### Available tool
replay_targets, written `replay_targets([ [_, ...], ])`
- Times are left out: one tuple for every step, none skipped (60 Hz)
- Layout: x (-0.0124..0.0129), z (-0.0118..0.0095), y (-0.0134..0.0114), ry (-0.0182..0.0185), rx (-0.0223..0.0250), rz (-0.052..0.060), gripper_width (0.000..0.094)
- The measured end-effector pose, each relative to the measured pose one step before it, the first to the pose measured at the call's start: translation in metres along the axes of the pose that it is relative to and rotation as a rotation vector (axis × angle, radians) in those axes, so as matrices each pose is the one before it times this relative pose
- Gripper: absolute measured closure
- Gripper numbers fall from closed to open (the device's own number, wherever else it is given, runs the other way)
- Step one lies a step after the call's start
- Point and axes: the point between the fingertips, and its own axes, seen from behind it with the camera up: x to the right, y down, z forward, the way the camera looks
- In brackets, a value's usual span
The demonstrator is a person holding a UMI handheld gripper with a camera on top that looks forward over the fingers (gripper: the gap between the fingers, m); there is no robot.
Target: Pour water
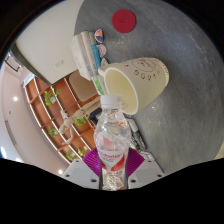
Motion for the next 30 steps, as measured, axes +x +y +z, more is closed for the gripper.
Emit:
replay_targets([
  [0.00050, -0.00193, 0.00000, 0.00190, -0.00244, 0.0028, 0.0625],
  [0.00101, 0.00072, 0.00027, 0.00528, -0.00301, -0.0007, 0.0626],
  [0.00102, -0.00049, 0.00110, 0.00538, -0.00401, -0.0020, 0.0625],
  [0.00103, -0.00042, 0.00073, 0.00534, -0.00277, -0.0045, 0.0625],
  [0.00052, -0.00027, 0.00032, 0.00368, -0.00052, -0.0079, 0.0624],
  [0.00019, -0.00062, 0.00090, 0.00221, -0.00100, -0.0108, 0.0625],
  [-0.00016, -0.00089, 0.00131, 0.00220, -0.00279, -0.0125, 0.0624],
  [-0.00053, -0.00227, 0.00206, 0.00134, -0.00245, -0.0140, 0.0626],
  [-0.00133, -0.00062, 0.00199, 0.00355, -0.00341, -0.0171, 0.0625],
  [-0.00134, -0.00067, 0.00210, 0.00023, -0.00454, -0.0211, 0.0625],
  [-0.00205, -0.00133, 0.00202, -0.00063, -0.00412, -0.0256, 0.0625],
  [-0.00258, -0.00149, 0.00110, -0.00037, -0.00022, -0.0309, 0.0624],
  [-0.00304, -0.00163, 0.00065, -0.00108, 0.00214, -0.0332, 0.0624],
  [-0.00359, -0.00183, 0.00073, -0.00158, 0.00100, -0.0369, 0.0624],
  [-0.00324, -0.00248, 0.00099, -0.00708, 0.00124, -0.0400, 0.0624],
  [-0.00409, -0.00290, 0.00110, 0.00771, -0.00446, -0.0483, 0.0624],
  [-0.00351, -0.00248, -0.00028, 0.00337, 0.00099, -0.0529, 0.0624],
  [-0.00380, -0.00252, -0.00208, 0.00331, 0.00616, -0.0548, 0.0623],
  [-0.00440, -0.00259, -0.00351, 0.00220, 0.00910, -0.0541, 0.0621],
  [-0.00348, -0.00191, -0.00412, -0.00751, 0.00885, -0.0545, 0.0622],
  [-0.00677, -0.00380, -0.00308, 0.00587, 0.00352, -0.0559, 0.0623],
  [-0.00374, -0.00448, -0.00436, -0.01388, 0.01083, -0.0532, 0.0623],
  [-0.00828, -0.00354, -0.00506, 0.00149, 0.00742, -0.0468, 0.0619],
  [-0.00556, -0.00258, -0.00680, -0.00367, 0.01438, -0.0427, 0.0599],
  [-0.00408, -0.00293, -0.00767, 0.00073, 0.01554, -0.0400, 0.0599],
  [-0.00312, -0.00279, -0.00760, 0.00275, 0.01269, -0.0419, 0.0599],
  [-0.00073, -0.00224, -0.00580, 0.00108, 0.01014, -0.0451, 0.0599],
  [-0.00106, -0.00250, -0.00678, 0.00817, 0.00637, -0.0449, 0.0598],
  [0.00095, -0.00573, -0.00677, 0.00972, 0.01313, -0.0461, 0.0599],
  [0.00072, 0.00036, -0.00921, 0.01654, 0.01025, -0.0485, 0.0598],
])
